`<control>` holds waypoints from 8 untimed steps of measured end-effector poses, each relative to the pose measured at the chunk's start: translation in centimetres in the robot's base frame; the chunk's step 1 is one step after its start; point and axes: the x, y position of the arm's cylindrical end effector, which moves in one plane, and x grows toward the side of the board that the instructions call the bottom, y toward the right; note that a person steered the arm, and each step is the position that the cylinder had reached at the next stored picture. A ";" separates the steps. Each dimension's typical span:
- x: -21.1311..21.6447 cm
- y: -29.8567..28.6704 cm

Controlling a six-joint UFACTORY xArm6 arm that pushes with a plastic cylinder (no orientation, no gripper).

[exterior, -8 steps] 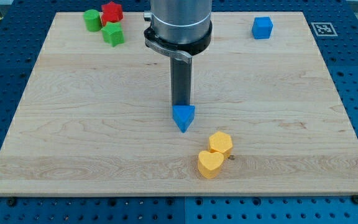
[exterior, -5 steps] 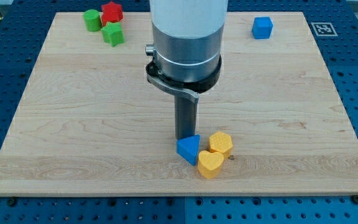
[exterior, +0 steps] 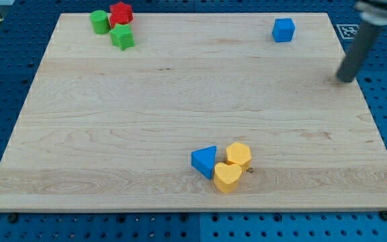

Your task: Push the blue cube above the blue triangle

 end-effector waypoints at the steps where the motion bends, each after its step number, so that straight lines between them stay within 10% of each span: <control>1: -8.1 2.4; 8: -12.0 -15.7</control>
